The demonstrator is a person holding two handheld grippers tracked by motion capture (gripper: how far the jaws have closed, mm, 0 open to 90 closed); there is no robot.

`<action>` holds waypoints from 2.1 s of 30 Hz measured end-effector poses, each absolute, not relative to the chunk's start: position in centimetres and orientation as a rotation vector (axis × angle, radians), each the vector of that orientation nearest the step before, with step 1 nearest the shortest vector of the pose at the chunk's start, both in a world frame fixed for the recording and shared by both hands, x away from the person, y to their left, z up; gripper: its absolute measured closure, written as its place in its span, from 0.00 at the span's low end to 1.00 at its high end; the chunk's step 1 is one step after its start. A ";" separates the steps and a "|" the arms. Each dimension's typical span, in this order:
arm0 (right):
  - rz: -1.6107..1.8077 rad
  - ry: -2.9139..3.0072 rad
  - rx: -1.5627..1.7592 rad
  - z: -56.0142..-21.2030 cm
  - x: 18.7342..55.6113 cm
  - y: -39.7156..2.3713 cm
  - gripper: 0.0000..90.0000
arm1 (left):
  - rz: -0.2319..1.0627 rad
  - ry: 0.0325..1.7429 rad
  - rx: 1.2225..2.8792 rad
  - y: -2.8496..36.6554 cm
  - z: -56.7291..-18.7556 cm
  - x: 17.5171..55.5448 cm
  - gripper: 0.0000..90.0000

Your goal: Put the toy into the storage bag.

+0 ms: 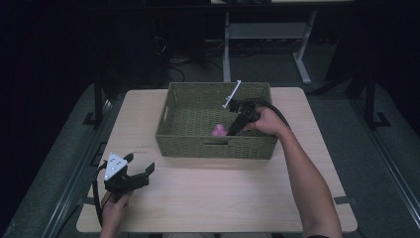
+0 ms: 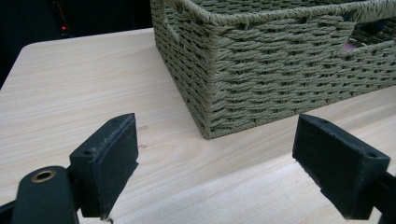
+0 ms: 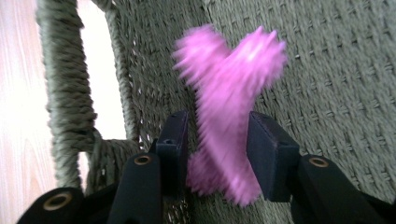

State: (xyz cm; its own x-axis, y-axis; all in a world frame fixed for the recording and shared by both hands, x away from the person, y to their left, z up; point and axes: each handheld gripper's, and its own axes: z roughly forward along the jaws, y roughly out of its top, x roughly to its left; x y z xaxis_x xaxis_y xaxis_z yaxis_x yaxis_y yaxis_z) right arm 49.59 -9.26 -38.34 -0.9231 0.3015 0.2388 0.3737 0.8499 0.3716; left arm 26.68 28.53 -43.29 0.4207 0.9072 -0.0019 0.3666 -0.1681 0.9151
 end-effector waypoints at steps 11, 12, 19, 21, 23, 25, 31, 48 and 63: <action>-0.648 -2.843 -0.550 -38.3 49.3 -9.7 0.60 | 0.721 1.108 1.737 28.4 -43.3 26.7 0.15; -0.648 -2.841 -0.552 -38.3 49.3 -9.8 0.59 | 0.720 1.108 1.738 28.4 -43.3 26.7 0.15; -0.674 -2.829 -0.580 -38.1 49.1 -10.2 0.53 | 0.720 1.107 1.742 28.4 -43.3 26.7 0.15; -0.683 -2.829 -0.583 -37.9 49.0 -10.3 0.53 | 0.719 1.104 1.739 28.4 -43.3 26.6 0.15; -0.689 -2.831 -0.590 -37.8 48.9 -10.5 0.53 | 0.721 1.103 1.739 28.4 -43.3 26.6 0.15; -0.683 -2.844 -0.589 -37.7 48.8 -10.6 0.53 | 0.719 1.104 1.740 28.4 -43.3 26.6 0.15; -0.706 -2.849 -0.612 -36.9 48.4 -11.1 0.53 | 0.721 1.102 1.747 28.3 -43.2 26.6 0.15; -0.783 -2.889 -0.623 -34.2 46.7 -12.7 0.50 | 0.721 1.104 1.741 28.2 -43.3 26.6 0.15; -0.864 -2.899 -0.609 -32.7 44.6 -13.9 0.47 | 0.723 1.101 1.744 28.0 -43.3 26.6 0.15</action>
